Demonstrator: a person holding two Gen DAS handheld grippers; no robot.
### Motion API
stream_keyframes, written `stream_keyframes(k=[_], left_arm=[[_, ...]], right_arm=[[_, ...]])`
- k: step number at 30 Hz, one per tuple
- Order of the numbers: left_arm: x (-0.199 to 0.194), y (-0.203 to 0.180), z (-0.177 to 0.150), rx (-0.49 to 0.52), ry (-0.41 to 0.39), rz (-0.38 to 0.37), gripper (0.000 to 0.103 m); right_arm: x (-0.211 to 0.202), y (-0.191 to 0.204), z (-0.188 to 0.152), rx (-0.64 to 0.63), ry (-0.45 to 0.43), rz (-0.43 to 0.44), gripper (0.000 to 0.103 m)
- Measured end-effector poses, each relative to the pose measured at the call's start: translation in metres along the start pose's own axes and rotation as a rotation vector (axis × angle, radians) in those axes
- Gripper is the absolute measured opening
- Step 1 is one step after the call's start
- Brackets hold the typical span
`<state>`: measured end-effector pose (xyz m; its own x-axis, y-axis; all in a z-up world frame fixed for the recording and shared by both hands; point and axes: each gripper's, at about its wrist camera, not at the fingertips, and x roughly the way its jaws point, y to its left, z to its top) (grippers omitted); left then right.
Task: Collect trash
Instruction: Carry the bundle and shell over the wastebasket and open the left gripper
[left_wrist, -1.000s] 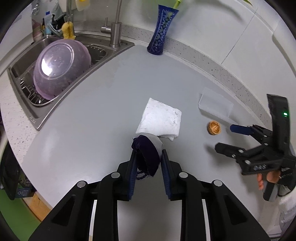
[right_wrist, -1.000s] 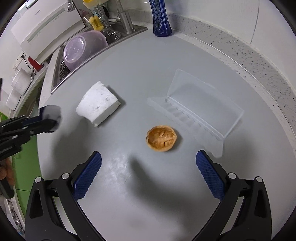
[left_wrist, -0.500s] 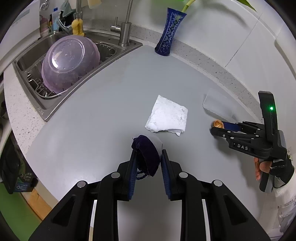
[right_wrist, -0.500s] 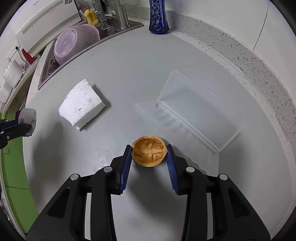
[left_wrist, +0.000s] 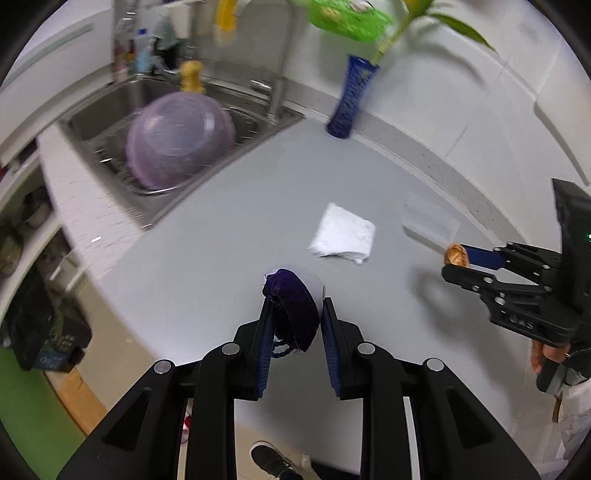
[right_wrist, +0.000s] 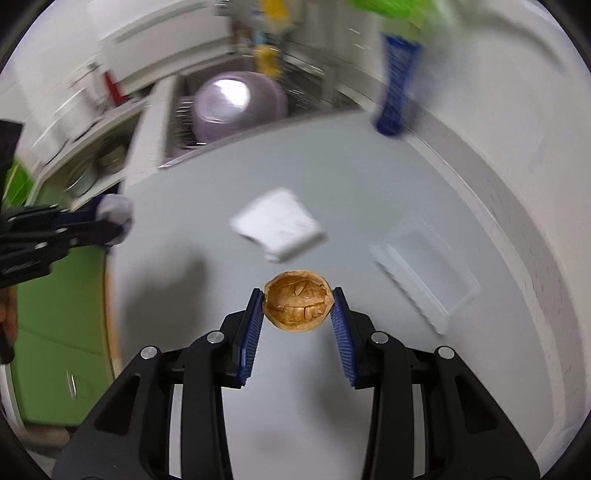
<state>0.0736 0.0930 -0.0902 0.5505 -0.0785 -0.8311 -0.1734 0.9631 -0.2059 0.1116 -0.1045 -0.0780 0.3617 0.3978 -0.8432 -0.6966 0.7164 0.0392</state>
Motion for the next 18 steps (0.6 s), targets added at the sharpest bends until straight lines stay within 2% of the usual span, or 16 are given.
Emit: stream_keyframes(k=[7,14,18], left_arm=[[-0.078,0.054,-0.053,-0.115,-0.062,0.111,0.025],[-0.157,0.114,-0.124,-0.231,-0.101,0.229,0.025],[-0.187,0.140,-0.154,-0.290,-0.118,0.277,0.025]], right_arm=[[-0.036,0.110,0.024,-0.184,-0.073,0.140,0.037],[-0.052,0.231,0.037,-0.333,-0.116,0.269,0.037],[-0.055,0.296,0.038,-0.393,-0.127,0.340,0.037]])
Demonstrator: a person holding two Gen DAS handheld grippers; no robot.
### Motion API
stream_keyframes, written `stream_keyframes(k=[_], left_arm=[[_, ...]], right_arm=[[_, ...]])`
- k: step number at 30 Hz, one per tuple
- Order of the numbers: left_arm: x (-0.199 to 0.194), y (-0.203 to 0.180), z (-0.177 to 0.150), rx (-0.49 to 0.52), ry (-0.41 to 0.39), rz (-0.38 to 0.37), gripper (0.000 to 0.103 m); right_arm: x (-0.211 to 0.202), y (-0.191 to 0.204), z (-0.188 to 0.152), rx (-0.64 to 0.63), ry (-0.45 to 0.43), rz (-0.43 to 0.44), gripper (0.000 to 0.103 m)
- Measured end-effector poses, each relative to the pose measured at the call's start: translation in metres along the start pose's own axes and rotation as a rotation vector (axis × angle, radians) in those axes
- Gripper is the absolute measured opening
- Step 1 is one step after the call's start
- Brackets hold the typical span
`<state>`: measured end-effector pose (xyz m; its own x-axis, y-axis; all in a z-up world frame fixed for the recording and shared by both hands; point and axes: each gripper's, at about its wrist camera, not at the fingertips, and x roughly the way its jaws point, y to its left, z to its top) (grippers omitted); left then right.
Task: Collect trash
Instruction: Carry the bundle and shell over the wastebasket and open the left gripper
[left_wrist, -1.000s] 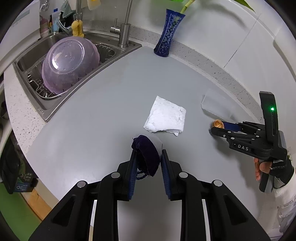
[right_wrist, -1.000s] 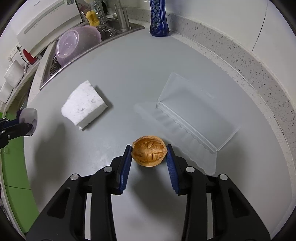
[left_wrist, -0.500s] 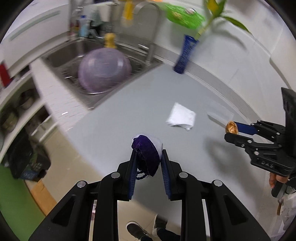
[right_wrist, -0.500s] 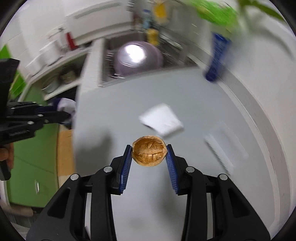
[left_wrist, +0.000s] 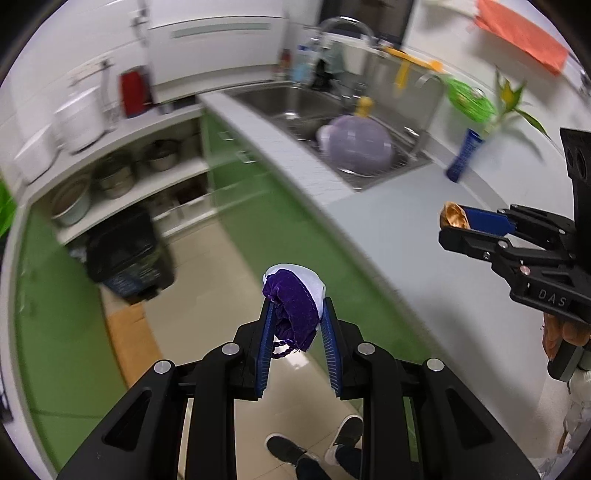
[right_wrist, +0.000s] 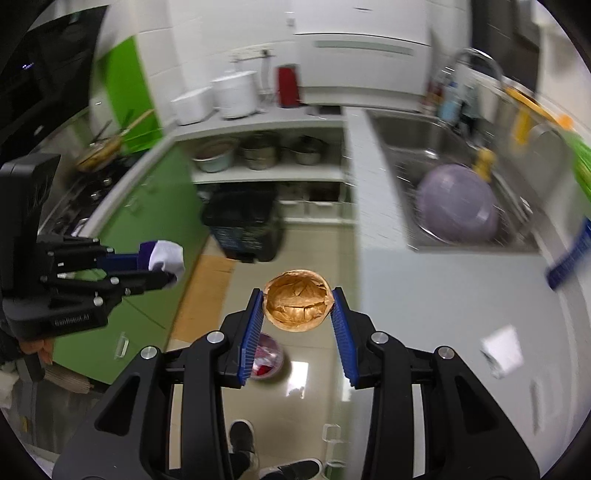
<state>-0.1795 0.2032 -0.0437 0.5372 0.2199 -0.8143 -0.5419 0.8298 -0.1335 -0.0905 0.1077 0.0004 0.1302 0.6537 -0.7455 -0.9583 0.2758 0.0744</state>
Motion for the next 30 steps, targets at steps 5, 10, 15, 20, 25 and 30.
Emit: stream_keyframes(k=[5,10,15,20,25,30], left_arm=[[-0.013,0.050,-0.020,-0.085,-0.002,0.031,0.025],[0.004,0.084,-0.036,-0.149,0.019,0.046,0.025],[0.074,0.124,-0.069,-0.201,0.055,0.048,0.025],[0.185,0.160,-0.129,-0.250,0.089,0.029,0.025],[0.283,0.186,-0.184,-0.281,0.105,0.004,0.025],[0.346,0.206,-0.221,-0.332,0.082,0.008,0.096]], right_arm=[[0.031,0.054,0.015,-0.047,0.017,0.071,0.037],[0.079,0.088,0.019,-0.081,0.071,0.118,0.037],[0.148,0.095,0.000,-0.102,0.117,0.116,0.037],[0.251,0.087,-0.057,-0.105,0.150,0.101,0.037],[0.342,0.074,-0.122,-0.076,0.175,0.090,0.037],[0.409,0.070,-0.174,-0.088,0.215,0.090,0.037]])
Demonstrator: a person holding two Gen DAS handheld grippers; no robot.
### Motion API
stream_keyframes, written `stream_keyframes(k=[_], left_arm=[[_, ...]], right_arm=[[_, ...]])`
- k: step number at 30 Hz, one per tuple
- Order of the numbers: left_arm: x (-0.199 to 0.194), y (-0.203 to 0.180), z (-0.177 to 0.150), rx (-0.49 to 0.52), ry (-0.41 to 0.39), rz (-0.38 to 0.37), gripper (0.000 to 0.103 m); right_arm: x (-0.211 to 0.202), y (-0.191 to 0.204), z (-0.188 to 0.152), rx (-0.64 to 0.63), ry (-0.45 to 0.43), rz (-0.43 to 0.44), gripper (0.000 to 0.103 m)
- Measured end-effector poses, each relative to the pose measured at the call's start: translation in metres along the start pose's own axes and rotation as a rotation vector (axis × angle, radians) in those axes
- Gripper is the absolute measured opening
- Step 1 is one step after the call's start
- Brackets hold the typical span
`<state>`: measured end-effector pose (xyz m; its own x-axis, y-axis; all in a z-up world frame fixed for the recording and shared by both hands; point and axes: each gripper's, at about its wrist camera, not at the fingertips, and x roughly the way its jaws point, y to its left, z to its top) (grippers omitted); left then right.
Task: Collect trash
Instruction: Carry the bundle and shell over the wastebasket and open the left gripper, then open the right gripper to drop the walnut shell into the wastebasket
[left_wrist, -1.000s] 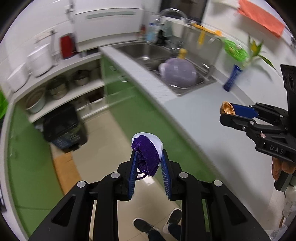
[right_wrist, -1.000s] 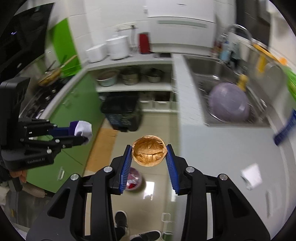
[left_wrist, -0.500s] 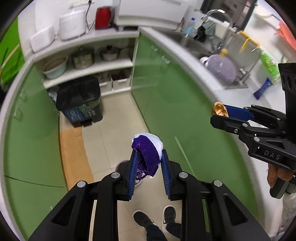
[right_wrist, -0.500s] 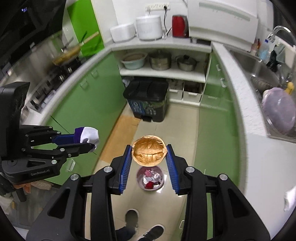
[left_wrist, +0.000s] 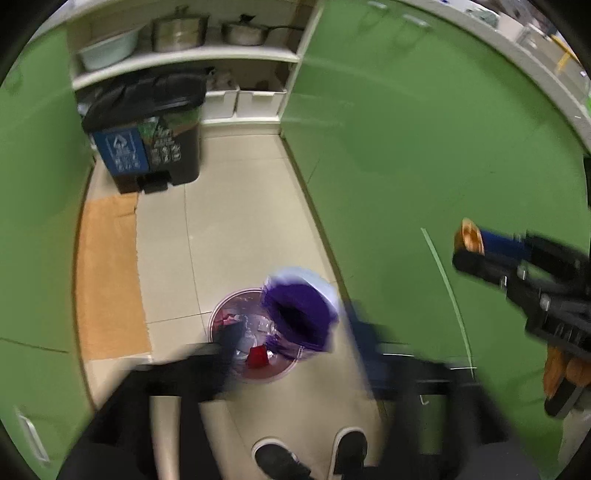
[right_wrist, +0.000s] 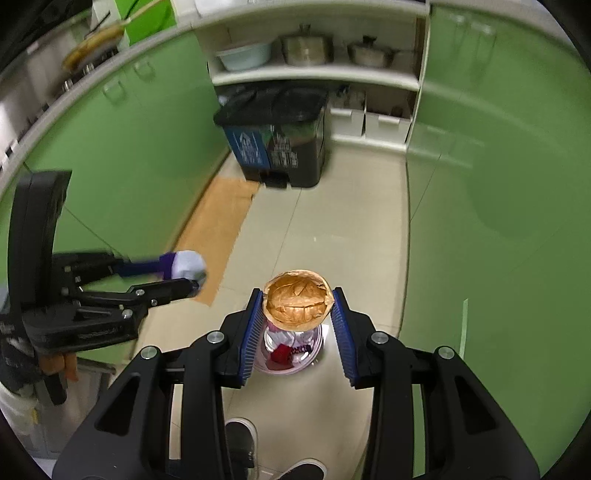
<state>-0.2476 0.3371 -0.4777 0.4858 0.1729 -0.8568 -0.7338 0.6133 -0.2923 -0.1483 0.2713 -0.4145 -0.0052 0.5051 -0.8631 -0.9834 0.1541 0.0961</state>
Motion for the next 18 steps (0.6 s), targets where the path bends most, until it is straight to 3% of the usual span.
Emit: stream_keyframes(k=[6,18], left_arm=[[0.030,0.019,-0.012,-0.035,-0.007,0.038,0.098],[-0.002,0.056,-0.024,-0.129,-0.076,0.104,0.098]], right_arm=[[0.050,0.000,-0.029,-0.026,0.036,0.011,0.037],[0.094,0.030,-0.025,-0.095,0.086,0.092,0.037]])
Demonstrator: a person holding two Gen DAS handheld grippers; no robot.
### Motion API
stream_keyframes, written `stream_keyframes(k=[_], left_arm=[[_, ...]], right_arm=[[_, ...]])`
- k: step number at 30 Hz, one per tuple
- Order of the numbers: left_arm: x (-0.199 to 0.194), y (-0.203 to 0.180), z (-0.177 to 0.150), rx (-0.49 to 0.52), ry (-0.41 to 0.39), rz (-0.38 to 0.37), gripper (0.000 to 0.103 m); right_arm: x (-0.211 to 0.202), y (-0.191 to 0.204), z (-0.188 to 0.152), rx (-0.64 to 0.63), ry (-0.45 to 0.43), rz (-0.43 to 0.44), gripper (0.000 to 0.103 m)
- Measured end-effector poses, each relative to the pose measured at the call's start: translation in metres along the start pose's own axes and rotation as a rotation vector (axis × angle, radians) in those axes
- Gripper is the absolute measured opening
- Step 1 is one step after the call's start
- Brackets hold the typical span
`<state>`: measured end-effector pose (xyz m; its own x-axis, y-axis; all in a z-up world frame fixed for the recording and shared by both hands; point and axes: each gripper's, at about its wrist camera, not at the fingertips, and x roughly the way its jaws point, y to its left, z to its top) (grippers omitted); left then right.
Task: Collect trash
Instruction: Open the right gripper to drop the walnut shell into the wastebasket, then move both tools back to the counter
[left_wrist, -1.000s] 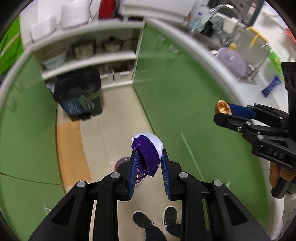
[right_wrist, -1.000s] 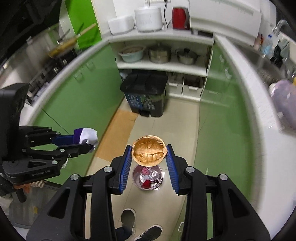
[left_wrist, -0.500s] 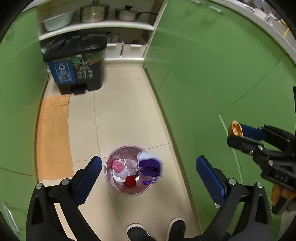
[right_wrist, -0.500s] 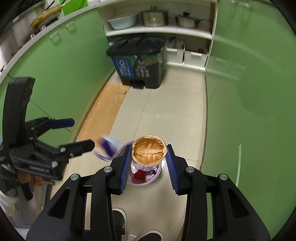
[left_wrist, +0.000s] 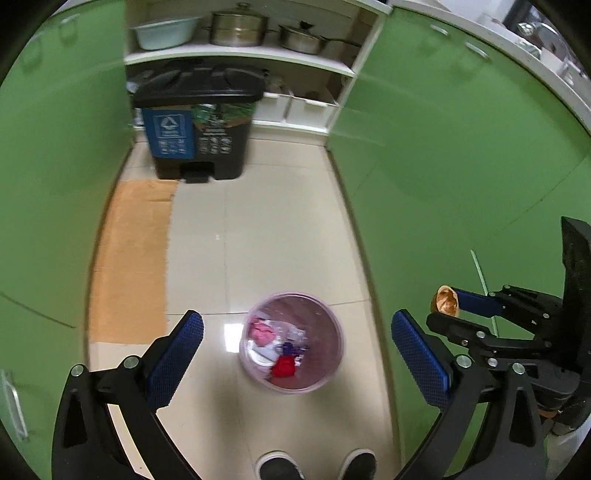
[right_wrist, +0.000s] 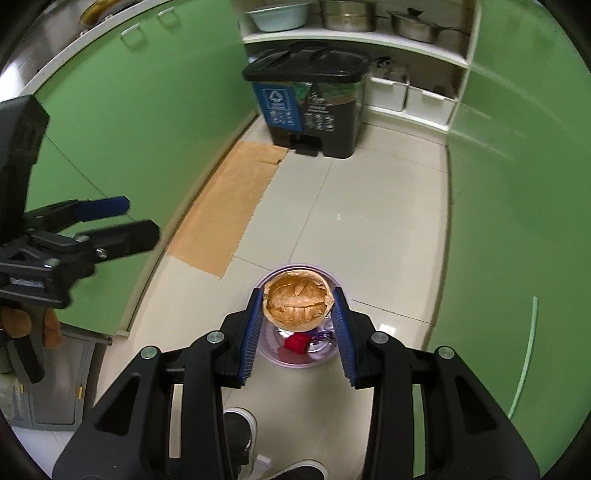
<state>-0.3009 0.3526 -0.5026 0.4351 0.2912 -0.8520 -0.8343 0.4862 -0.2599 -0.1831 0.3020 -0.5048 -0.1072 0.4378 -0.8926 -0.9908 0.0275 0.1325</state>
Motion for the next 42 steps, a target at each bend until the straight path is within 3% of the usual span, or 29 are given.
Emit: stream_keyframes(k=[3,4,5,6,13,19,23,34,42], left_arm=[[-0.006,0.015,-0.002,-0.030,-0.012,0.020,0.098],[-0.007,0.019,-0.002,-0.035,-0.015,0.026,0.098],[-0.009,0.023,-0.004,-0.042,-0.018,0.031,0.098],[-0.008,0.026,-0.003,-0.044,-0.019,0.036,0.098],[-0.011,0.032,-0.003,-0.061,-0.022,0.049,0.098],[-0.045,0.009,0.009,-0.040,-0.014,0.032,0.098],[-0.102,-0.025,0.025,-0.010,-0.010,0.017,0.098],[-0.290,-0.144,0.091,0.087,-0.030,-0.020,0.098],[-0.343,-0.234,0.115,0.231,-0.038,-0.113,0.098]], right_arm=[[0.014,0.008,0.006,-0.017,0.012,0.022,0.038],[0.019,0.010,0.009,-0.019,0.017,0.027,0.052],[0.023,0.011,0.010,-0.018,0.021,0.030,0.091],[0.027,0.010,0.011,-0.009,0.008,0.035,0.100],[0.024,0.003,0.014,0.020,-0.010,-0.018,0.100],[-0.028,-0.005,0.017,0.071,-0.033,-0.046,0.100],[-0.101,-0.004,0.028,0.100,-0.062,-0.060,0.100],[-0.372,-0.018,0.057,0.191,-0.153,-0.124,0.100],[-0.498,-0.053,0.034,0.278,-0.233,-0.227,0.100]])
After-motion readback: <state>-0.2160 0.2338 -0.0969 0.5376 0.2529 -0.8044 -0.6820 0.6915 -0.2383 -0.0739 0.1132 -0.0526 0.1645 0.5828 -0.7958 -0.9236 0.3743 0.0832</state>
